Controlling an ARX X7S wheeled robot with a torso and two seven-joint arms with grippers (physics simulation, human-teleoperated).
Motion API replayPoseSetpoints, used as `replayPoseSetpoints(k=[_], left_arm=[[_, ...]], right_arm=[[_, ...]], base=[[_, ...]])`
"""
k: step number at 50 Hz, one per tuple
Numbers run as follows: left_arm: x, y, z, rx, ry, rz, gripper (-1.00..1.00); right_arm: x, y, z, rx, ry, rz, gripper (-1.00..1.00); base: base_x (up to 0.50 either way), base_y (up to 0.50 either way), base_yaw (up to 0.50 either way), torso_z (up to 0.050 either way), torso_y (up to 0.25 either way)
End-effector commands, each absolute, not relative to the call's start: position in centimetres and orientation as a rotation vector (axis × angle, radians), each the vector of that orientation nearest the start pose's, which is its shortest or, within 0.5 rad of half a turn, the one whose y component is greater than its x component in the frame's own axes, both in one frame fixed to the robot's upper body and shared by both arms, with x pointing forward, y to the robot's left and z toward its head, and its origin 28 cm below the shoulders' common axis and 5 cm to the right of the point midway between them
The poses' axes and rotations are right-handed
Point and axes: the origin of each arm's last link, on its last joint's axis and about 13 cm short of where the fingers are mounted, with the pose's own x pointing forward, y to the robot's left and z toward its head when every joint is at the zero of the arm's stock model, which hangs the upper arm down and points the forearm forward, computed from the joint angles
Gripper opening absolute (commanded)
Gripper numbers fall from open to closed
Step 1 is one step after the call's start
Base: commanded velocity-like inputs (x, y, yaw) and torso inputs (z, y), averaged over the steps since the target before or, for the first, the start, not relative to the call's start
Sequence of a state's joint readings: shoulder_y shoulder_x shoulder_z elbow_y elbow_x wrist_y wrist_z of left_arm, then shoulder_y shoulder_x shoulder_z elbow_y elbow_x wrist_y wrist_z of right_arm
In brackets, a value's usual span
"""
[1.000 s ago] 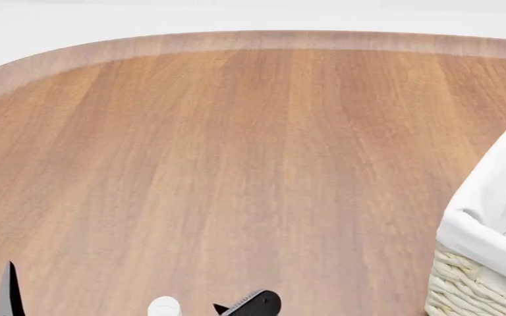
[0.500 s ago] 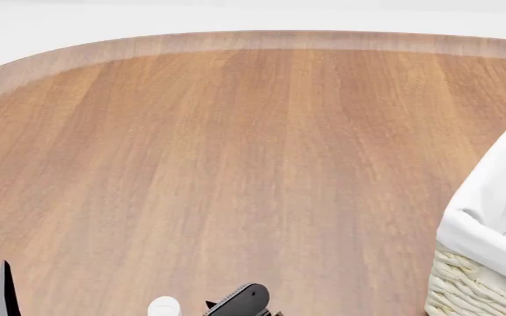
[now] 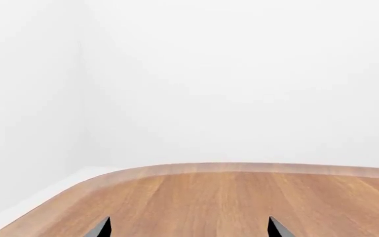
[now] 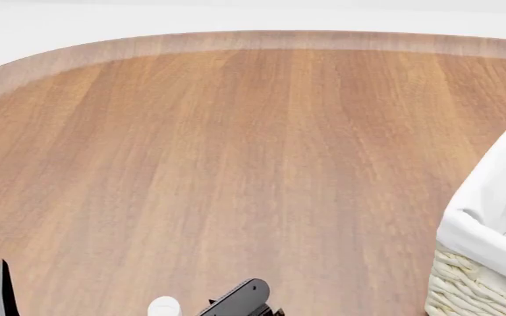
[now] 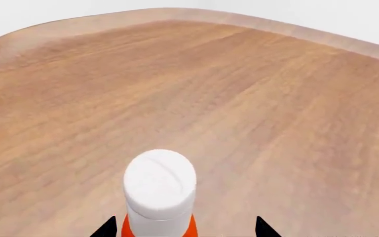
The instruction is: Pick up the ketchup, and put it in the basket.
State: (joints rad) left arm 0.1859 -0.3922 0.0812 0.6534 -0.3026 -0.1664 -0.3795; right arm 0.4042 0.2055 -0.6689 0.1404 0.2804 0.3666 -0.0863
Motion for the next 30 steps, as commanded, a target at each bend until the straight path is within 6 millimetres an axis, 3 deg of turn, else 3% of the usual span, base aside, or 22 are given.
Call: replayPoseSetpoints(k=[1, 2, 22, 30], left_arm=[[16.5, 24.2, 10.4, 0.008, -0.244, 0.109, 1.00], [16.5, 24.2, 10.4, 0.007, -0.244, 0.109, 1.00], [16.5, 24.2, 10.4, 0.007, -0.245, 0.109, 1.00], [16.5, 24.1, 10.3, 0.010, -0.244, 0.105, 1.00]], right_arm=[[26.5, -3.4, 2.3, -0.198, 0.279, 0.688, 1.00], [26.5, -3.4, 2.4, -0.198, 0.275, 0.685, -1.00], [25.5, -3.4, 2.5, -0.191, 0.241, 0.708, -1.00], [24.8, -4.3, 4.0, -0.138, 0.152, 0.665, -1.00]], base=[[0.00, 0.00, 0.00, 0.000, 0.000], [0.00, 0.00, 0.00, 0.000, 0.000], [0.00, 0.00, 0.00, 0.000, 0.000], [0.00, 0.00, 0.00, 0.000, 0.000]])
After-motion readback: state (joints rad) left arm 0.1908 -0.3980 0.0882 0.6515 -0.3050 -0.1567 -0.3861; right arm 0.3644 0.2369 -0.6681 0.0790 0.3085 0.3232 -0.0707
